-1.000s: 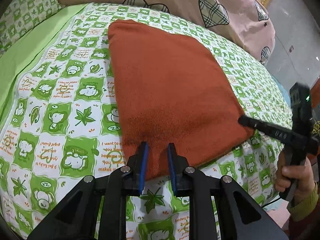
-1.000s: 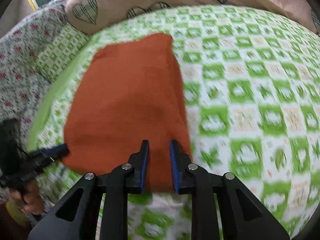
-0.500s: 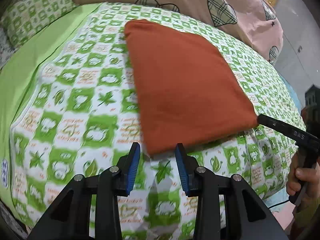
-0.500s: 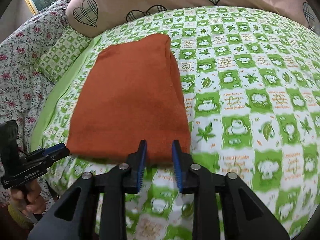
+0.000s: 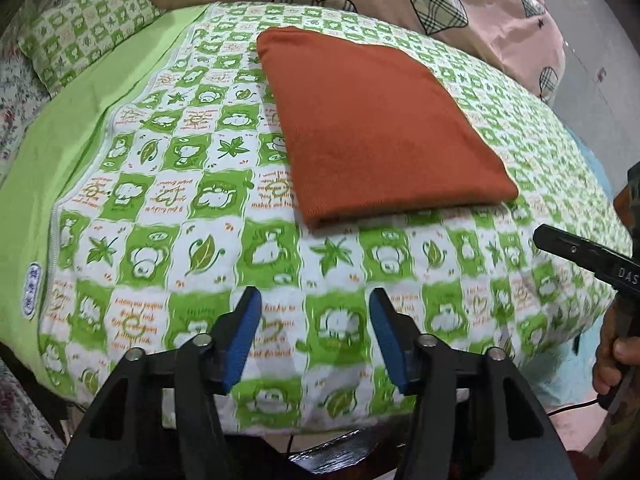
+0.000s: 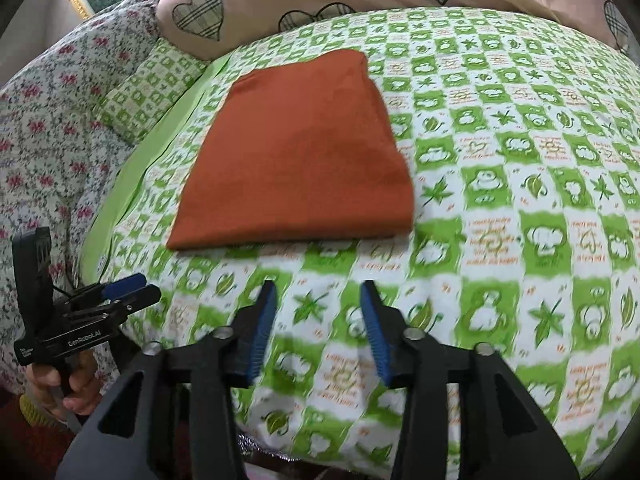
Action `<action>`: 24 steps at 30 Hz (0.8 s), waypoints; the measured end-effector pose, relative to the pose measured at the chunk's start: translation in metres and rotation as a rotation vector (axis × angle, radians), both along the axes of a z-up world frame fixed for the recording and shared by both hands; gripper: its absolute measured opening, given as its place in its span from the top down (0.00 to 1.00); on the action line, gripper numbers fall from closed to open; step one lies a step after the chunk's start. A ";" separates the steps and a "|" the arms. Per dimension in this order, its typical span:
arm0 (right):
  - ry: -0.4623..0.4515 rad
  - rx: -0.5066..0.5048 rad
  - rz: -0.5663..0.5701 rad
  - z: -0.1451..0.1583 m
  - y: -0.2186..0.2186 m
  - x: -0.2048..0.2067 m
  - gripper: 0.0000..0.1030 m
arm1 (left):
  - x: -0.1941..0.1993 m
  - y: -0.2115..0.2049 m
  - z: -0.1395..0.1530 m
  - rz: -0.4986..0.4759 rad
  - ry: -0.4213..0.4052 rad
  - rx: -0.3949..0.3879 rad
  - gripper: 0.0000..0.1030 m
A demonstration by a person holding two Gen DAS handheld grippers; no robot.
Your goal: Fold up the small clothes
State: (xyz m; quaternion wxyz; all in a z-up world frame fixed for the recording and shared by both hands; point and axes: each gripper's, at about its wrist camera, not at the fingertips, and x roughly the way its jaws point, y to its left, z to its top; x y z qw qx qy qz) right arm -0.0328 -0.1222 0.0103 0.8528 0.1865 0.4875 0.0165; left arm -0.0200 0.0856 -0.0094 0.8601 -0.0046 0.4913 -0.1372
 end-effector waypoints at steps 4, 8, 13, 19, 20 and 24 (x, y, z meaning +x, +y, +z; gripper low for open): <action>-0.001 -0.013 0.023 0.000 0.009 -0.012 0.45 | -0.013 -0.004 0.002 -0.017 -0.035 0.063 0.33; -0.004 -0.033 0.039 0.000 0.013 -0.019 0.40 | -0.020 -0.003 0.004 -0.012 -0.060 0.091 0.27; -0.018 -0.032 0.048 0.000 0.014 -0.022 0.30 | -0.019 0.001 0.005 0.010 -0.058 0.091 0.24; -0.044 -0.052 0.040 0.006 0.013 -0.020 0.20 | -0.016 0.001 0.013 0.028 -0.095 0.099 0.22; -0.048 -0.054 0.040 0.007 0.013 -0.019 0.20 | -0.015 0.001 0.015 0.031 -0.105 0.104 0.22; -0.059 -0.068 0.039 0.012 0.014 -0.015 0.17 | -0.010 0.001 0.023 0.039 -0.129 0.097 0.20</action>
